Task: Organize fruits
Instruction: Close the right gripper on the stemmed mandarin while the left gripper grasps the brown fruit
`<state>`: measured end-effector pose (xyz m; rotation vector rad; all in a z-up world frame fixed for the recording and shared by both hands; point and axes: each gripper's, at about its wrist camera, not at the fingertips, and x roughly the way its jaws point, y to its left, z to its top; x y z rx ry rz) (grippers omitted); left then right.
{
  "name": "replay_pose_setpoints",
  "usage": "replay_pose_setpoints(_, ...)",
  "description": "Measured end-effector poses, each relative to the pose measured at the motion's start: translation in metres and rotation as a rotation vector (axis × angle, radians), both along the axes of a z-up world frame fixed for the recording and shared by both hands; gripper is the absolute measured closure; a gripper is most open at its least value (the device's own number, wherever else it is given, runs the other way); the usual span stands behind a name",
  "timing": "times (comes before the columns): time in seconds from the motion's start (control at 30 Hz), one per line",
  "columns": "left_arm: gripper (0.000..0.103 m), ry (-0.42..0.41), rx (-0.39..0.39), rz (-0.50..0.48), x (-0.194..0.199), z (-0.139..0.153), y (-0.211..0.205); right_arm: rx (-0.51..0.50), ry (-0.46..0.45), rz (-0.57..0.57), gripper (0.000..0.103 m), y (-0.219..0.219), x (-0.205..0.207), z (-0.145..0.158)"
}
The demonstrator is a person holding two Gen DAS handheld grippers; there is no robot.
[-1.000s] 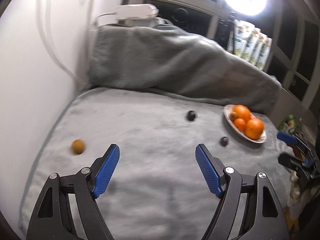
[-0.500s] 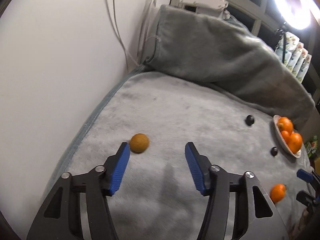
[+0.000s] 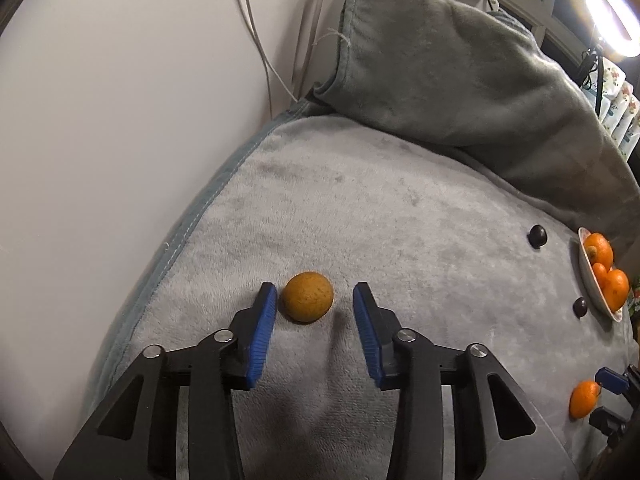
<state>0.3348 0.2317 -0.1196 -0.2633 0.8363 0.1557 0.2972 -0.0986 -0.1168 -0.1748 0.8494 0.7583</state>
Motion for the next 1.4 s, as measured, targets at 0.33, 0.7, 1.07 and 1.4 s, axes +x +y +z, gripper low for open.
replay_pose_setpoints(0.33, 0.079, 0.014, -0.007, 0.008, 0.003, -0.002, 0.001, -0.029, 0.026, -0.026, 0.053, -0.004, 0.006, -0.008)
replay_pose_setpoints(0.7, 0.079, -0.016, -0.010, 0.007, -0.003, 0.007, -0.001, 0.003, 0.049, -0.034, 0.064, -0.010, 0.007, -0.008)
replay_pose_setpoints(1.07, 0.079, -0.093, -0.035, -0.079, -0.012, 0.037, -0.035, 0.073, 0.018, -0.089, 0.064, -0.035, 0.005, 0.015)
replay_pose_setpoints(1.4, 0.079, -0.138, -0.067, -0.218, -0.009, 0.057, -0.088, 0.128, -0.043, -0.209, 0.064, -0.089, 0.012, 0.045)
